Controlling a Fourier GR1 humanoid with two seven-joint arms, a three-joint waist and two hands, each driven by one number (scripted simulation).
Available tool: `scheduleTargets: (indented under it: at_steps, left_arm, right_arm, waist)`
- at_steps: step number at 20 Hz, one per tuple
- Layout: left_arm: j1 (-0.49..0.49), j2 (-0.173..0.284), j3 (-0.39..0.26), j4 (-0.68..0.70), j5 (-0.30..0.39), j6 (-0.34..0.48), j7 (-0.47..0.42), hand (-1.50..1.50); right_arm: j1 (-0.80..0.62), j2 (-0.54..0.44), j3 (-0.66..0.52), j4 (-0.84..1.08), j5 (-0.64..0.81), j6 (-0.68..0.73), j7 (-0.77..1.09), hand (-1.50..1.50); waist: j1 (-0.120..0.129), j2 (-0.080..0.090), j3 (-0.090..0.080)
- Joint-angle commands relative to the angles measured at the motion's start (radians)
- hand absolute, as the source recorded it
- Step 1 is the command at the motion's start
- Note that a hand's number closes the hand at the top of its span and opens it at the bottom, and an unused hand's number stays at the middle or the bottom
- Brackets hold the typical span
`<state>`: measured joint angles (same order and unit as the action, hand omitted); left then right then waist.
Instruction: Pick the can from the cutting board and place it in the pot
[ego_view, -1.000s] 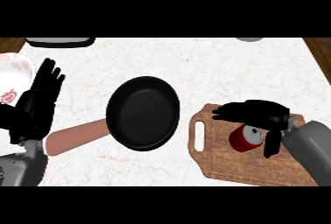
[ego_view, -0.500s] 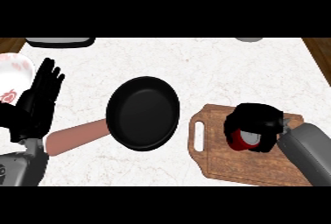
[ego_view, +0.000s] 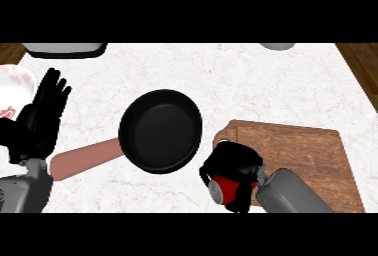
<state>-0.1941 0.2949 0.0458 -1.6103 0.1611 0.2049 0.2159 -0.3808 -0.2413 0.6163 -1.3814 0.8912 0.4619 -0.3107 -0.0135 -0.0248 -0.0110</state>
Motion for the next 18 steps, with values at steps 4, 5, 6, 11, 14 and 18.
scheduleTargets:
  at_steps: [4, 5, 6, 11, 14, 18]
  left_arm:
    - [0.007, -0.004, -0.003, 0.005, 0.002, -0.004, 0.001, 0.00]
    - [0.000, 0.001, 0.001, 0.010, 0.001, -0.004, 0.001, 0.00]
    - [-0.007, -0.007, -0.015, 0.009, -0.011, 0.001, 0.001, 0.00]
    - [0.026, -0.005, -0.002, 0.016, -0.001, -0.002, 0.002, 0.00]
    - [0.005, -0.010, -0.004, 0.021, -0.008, 0.006, -0.003, 0.00]
    - [0.002, -0.006, -0.010, 0.002, -0.009, 0.001, 0.000, 0.00]
  right_arm:
    - [0.086, 0.235, 0.131, -0.071, 0.020, -0.071, 0.398, 1.50]
    - [0.097, 0.237, 0.156, -0.110, 0.012, -0.096, 0.452, 1.50]
    - [0.103, 0.238, 0.175, -0.123, 0.002, -0.135, 0.497, 1.50]
    - [0.125, 0.240, 0.215, -0.309, -0.004, -0.362, 0.715, 1.50]
    - [0.114, 0.241, 0.255, -0.410, 0.013, -0.502, 0.837, 1.50]
    - [0.064, 0.241, 0.312, -0.490, 0.123, -0.641, 1.047, 1.50]
  waist:
    - [0.011, -0.007, 0.004]
    - [0.005, -0.007, 0.006]
    - [0.009, -0.002, 0.008]
    - [0.006, -0.018, 0.010]
    - [-0.007, -0.017, 0.010]
    - [0.001, -0.019, 0.008]
